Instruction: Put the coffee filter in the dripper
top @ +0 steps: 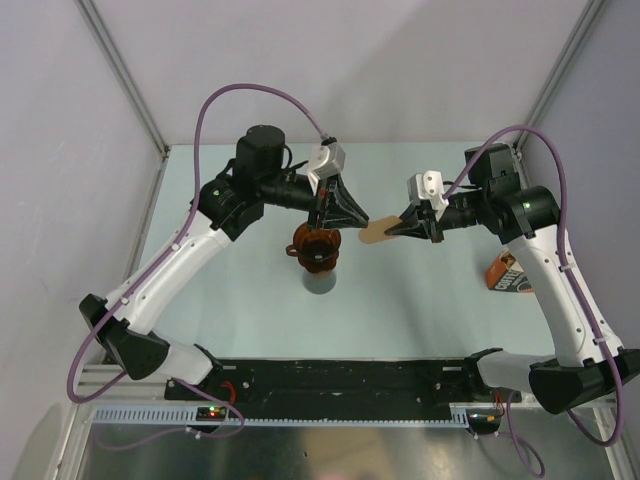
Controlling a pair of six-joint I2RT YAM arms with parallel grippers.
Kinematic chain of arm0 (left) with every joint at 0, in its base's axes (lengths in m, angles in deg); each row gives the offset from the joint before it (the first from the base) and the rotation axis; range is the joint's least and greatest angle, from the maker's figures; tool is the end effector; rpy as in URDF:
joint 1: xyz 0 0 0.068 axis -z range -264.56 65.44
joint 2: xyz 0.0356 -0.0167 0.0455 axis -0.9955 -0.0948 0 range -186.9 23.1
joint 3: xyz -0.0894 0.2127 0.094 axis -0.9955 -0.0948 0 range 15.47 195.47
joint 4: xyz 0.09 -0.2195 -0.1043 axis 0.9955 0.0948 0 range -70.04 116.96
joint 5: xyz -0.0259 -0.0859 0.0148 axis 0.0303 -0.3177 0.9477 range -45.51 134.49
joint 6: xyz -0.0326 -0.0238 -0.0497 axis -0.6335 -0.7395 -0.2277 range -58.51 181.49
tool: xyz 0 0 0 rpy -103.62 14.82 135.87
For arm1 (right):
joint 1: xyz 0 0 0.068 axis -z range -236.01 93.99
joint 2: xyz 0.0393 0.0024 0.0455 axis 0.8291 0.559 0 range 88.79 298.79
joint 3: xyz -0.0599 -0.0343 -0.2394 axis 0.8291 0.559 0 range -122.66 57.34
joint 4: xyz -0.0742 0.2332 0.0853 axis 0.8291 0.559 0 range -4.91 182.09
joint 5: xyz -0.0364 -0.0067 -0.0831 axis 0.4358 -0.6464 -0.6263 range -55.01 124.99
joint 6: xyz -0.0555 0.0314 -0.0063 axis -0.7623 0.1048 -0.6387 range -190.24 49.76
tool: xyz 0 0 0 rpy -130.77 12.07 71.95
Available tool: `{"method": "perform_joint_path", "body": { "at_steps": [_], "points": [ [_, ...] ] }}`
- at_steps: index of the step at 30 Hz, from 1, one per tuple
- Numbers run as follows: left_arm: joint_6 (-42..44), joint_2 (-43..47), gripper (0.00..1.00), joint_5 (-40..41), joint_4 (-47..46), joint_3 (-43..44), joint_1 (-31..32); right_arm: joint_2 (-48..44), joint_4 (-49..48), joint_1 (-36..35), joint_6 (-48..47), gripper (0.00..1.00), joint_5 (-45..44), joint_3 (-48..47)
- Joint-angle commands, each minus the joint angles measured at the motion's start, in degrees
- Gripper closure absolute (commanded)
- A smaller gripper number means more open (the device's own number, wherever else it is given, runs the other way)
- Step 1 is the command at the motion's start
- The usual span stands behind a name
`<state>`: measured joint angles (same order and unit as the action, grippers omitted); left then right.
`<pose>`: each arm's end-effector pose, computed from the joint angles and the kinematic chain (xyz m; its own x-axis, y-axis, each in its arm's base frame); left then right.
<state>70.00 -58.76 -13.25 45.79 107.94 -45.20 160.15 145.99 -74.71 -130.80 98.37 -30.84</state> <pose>0.2134 -0.2294 0.4278 -0.0574 0.1491 -0.9871 0.9888 -0.1283 -0.0768 0.2011 0.1149 0.4010 0.3309 -0.2999 -0.8947 -0.9435 -0.0866 -0.3199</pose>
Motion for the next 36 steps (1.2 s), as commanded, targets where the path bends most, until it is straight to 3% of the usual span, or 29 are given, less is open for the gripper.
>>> {"method": "perform_joint_path", "body": {
  "at_steps": [1,3,6,21,36],
  "points": [
    [-1.09,-0.08,0.87,-1.76,-0.52,2.71,-0.27,-0.64,-1.58,-0.35,0.46,1.00,0.26,0.02],
    [-0.99,-0.03,0.96,-1.57,-0.51,2.74,-0.34,-0.76,-1.53,-0.37,0.07,1.00,0.41,0.03],
    [-1.18,0.06,0.99,-1.23,-0.51,2.66,-0.37,-1.04,-1.12,-0.39,-0.83,1.00,0.67,0.09],
    [-1.75,-0.15,1.00,0.13,-0.52,2.62,-0.36,-1.68,-2.48,-2.38,-2.62,1.00,0.18,0.60],
    [-2.03,-1.16,1.00,0.45,-0.54,2.93,-0.25,-0.07,-9.27,-4.39,6.94,1.00,-1.52,0.17]
  ]
}}
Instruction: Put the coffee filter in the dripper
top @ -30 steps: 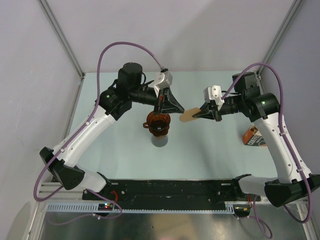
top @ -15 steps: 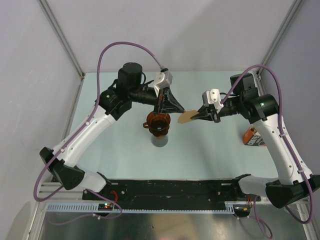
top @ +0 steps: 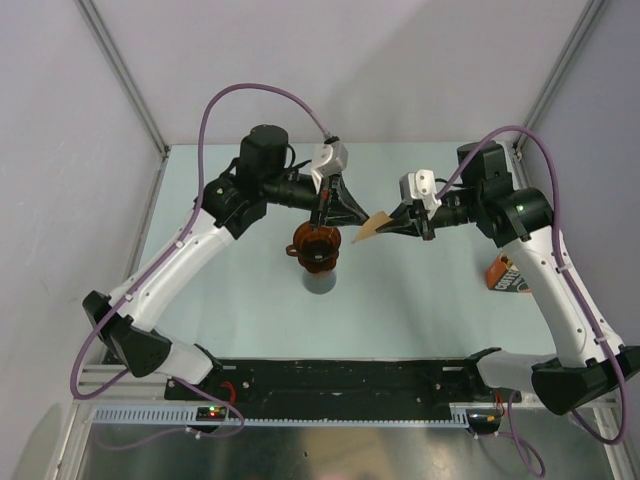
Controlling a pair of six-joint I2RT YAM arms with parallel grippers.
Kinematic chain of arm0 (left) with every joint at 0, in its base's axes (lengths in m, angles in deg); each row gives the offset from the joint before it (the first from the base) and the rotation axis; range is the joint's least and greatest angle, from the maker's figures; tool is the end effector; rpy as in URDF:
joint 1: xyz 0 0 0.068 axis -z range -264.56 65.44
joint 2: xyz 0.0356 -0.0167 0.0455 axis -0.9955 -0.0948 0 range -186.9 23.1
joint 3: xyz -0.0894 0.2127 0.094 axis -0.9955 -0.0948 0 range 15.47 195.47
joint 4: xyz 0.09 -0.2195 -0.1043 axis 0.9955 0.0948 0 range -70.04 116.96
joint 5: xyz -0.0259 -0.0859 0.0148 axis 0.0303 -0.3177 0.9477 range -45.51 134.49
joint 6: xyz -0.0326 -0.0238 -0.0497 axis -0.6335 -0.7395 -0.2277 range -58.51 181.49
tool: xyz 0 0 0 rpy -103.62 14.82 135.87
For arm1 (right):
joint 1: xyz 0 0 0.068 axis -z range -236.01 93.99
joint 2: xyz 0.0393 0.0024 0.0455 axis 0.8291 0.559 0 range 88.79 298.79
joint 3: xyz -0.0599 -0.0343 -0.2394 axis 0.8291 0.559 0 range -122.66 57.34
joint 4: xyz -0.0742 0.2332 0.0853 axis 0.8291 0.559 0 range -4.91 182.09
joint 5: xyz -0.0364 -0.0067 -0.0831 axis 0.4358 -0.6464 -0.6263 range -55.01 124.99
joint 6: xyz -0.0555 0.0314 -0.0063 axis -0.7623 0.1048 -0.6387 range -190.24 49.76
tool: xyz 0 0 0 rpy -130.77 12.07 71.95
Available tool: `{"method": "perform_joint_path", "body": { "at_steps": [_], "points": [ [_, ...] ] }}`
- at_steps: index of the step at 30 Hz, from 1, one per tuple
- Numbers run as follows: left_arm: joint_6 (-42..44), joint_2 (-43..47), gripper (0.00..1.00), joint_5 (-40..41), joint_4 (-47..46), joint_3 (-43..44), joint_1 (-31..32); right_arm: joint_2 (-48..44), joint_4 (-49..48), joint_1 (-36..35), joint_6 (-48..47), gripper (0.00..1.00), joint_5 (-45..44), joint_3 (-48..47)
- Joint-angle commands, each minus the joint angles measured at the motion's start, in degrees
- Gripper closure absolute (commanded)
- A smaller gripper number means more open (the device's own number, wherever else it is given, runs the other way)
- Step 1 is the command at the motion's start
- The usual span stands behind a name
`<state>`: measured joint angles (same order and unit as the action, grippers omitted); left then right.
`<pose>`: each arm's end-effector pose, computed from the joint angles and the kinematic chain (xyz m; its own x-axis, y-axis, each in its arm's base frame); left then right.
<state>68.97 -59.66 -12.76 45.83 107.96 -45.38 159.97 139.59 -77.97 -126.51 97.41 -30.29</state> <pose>0.2183 -0.2318 0.4231 -0.0877 0.1623 -0.9828 0.9878 -0.1131 -0.1068 0.2012 0.1286 0.4066 0.3649 -0.2680 -0.8916 -0.9310 -0.0979 -0.3516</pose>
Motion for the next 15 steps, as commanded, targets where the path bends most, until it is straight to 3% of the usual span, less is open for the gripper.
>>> {"method": "perform_joint_path", "body": {
  "at_steps": [1,15],
  "points": [
    [-1.04,-0.33,1.00,0.05,-0.57,3.02,-0.07,0.10,-3.02,-1.45,2.96,1.00,-0.77,-0.27],
    [-1.80,0.39,1.00,3.12,-0.56,2.42,0.13,0.45,-7.25,-1.60,12.76,1.00,-1.61,1.29]
  ]
}}
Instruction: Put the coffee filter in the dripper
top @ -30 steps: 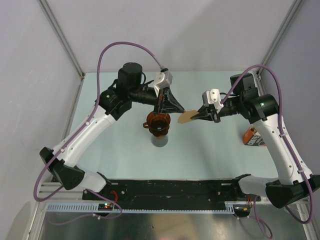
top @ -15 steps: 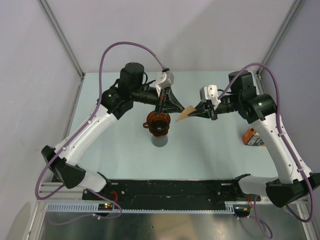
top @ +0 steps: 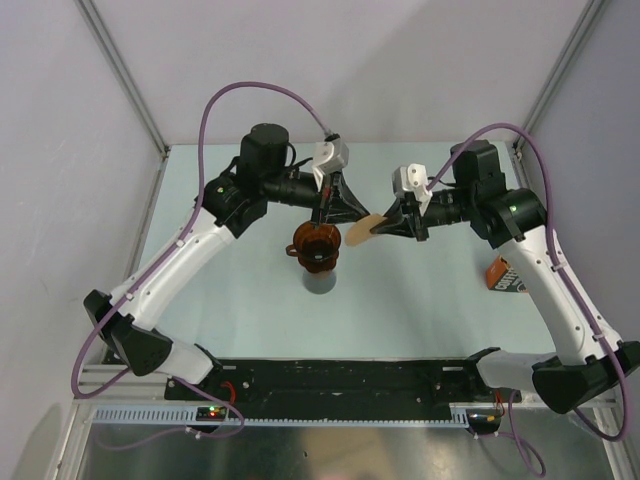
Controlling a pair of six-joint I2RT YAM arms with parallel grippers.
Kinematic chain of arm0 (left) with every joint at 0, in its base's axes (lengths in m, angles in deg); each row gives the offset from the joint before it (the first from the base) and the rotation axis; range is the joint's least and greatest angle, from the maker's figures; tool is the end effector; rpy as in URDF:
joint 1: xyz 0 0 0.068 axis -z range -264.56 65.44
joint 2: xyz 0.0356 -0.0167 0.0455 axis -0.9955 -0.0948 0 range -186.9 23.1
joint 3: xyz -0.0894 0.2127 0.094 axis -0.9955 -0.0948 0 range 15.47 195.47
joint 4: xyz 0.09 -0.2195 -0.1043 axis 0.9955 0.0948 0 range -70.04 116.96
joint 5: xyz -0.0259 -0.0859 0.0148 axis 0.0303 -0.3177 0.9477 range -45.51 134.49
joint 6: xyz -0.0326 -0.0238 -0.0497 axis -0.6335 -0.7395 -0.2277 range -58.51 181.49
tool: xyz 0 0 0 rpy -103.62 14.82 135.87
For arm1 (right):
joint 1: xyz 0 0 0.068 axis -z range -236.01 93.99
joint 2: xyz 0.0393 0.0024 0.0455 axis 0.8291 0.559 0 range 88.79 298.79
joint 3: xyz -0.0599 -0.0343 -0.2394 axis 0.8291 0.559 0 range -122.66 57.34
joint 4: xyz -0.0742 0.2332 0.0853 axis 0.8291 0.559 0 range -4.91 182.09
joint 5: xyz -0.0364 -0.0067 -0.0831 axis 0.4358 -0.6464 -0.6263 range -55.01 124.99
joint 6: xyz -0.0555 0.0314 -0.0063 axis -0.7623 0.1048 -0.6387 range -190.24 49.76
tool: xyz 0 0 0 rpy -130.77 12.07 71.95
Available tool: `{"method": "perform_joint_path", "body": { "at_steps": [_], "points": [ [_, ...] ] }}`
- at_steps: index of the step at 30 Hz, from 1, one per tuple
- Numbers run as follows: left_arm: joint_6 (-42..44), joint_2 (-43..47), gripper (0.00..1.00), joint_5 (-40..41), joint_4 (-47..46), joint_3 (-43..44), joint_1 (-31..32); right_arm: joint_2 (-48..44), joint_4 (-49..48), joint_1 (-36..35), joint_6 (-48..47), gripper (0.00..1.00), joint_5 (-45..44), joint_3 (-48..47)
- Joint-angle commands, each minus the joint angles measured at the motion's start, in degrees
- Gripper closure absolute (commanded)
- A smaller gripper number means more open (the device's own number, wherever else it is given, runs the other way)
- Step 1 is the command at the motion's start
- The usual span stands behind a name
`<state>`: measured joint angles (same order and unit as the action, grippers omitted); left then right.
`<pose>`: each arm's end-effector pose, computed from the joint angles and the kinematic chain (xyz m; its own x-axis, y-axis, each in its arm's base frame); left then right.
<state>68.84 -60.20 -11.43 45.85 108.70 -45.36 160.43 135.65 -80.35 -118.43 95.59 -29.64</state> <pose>0.2209 -0.2332 0.4243 -0.0872 0.1635 -0.9827 0.9905 -0.0907 -0.1029 0.2035 0.1395 0.4061 0.2838 -0.2731 -0.9192 -0.9589 -0.0743 -0.2740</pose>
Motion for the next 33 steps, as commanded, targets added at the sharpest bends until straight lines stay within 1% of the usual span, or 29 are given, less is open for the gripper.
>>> {"method": "perform_joint_path", "body": {
  "at_steps": [1,6,12,23,27,29,32,33],
  "points": [
    [-1.75,1.25,1.00,2.31,-0.58,1.47,0.10,-0.05,-3.91,1.22,5.47,1.00,0.22,0.96],
    [-2.17,1.88,1.00,3.85,-0.60,1.07,0.48,0.33,-7.52,2.85,11.95,1.00,1.64,1.61],
    [-2.61,0.43,1.00,5.44,-0.62,2.39,1.35,0.94,-10.69,2.44,17.27,1.00,3.45,1.68],
    [-3.02,-1.43,1.00,6.46,-0.63,3.49,1.98,0.20,-12.09,1.63,19.46,1.00,3.45,3.03],
    [-3.03,-0.05,1.00,7.59,-0.59,2.22,1.03,-0.36,-10.99,2.42,17.76,1.00,3.97,3.42],
    [-3.66,0.97,0.92,7.17,-0.54,1.78,-0.88,-0.95,-9.93,3.45,15.95,1.00,4.63,3.95],
    [-3.44,3.02,0.66,6.30,-0.57,0.55,-4.66,-1.96,-7.91,5.01,12.18,1.00,6.00,5.11],
    [-2.72,4.19,0.59,6.19,-0.57,-0.15,-5.58,-2.17,-7.14,5.49,10.45,1.00,6.28,5.40]
  ]
}}
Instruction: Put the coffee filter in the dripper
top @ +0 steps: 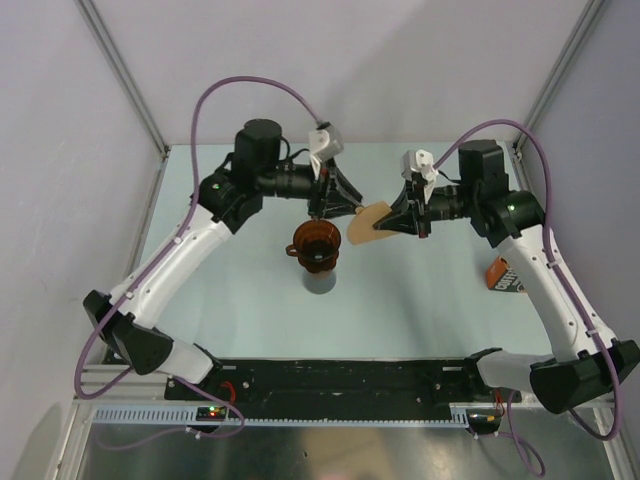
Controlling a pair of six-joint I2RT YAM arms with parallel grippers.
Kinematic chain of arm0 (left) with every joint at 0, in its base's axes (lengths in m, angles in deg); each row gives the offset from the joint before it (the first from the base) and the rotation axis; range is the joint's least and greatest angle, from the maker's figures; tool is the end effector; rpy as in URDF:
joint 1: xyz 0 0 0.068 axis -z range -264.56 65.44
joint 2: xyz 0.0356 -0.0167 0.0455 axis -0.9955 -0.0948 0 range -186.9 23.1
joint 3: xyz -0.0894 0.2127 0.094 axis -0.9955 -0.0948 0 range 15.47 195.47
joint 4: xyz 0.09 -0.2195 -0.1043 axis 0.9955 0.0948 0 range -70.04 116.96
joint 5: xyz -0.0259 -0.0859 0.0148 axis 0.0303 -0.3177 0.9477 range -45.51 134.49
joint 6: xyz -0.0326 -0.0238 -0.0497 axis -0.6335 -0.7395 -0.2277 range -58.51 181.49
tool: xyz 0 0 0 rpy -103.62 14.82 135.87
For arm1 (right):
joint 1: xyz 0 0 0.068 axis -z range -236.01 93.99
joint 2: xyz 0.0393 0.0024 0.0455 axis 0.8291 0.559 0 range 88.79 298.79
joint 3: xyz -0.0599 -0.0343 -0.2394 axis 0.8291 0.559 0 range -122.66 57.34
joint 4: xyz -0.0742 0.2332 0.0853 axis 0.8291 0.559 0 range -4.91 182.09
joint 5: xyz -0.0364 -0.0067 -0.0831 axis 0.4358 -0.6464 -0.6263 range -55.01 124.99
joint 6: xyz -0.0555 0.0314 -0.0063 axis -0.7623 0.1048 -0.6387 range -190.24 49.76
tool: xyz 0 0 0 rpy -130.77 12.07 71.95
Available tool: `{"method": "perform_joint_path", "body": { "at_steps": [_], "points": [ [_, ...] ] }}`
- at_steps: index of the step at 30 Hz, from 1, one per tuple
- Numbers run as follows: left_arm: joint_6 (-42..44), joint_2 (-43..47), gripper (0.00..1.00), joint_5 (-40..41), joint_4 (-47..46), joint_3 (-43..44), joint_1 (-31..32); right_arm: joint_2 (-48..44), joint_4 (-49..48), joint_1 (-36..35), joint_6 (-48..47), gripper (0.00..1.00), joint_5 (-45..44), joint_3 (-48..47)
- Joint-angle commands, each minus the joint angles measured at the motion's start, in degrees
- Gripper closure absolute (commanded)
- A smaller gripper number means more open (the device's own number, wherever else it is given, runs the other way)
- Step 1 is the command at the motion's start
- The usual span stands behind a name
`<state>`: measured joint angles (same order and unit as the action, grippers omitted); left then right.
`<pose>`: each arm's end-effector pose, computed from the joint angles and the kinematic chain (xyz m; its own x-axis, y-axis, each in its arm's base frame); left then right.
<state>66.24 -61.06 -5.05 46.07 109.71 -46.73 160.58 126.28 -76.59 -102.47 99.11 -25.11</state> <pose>0.2343 -0.2298 0.4239 -0.1366 0.1741 -0.9752 0.9903 0.0498 -0.1299 0.2229 0.1314 0.3962 0.0664 -0.2236 -0.9724 -0.9971 0.0202 -0.0727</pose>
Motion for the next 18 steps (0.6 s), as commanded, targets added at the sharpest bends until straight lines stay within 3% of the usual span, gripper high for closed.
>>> {"method": "perform_joint_path", "body": {
  "at_steps": [1,8,18],
  "points": [
    [0.51,6.01,0.53,-0.02,-0.79,-2.35,-5.24,-2.60,3.11,2.01,-6.85,1.00,3.03,1.06],
    [4.10,11.28,0.38,-1.17,0.38,-6.64,-8.23,-3.36,7.06,2.71,-15.61,1.00,3.33,1.63],
    [3.62,8.51,0.43,-3.53,0.52,-3.51,-3.09,-3.12,6.41,0.00,-18.57,1.00,2.55,1.63]
  ]
}}
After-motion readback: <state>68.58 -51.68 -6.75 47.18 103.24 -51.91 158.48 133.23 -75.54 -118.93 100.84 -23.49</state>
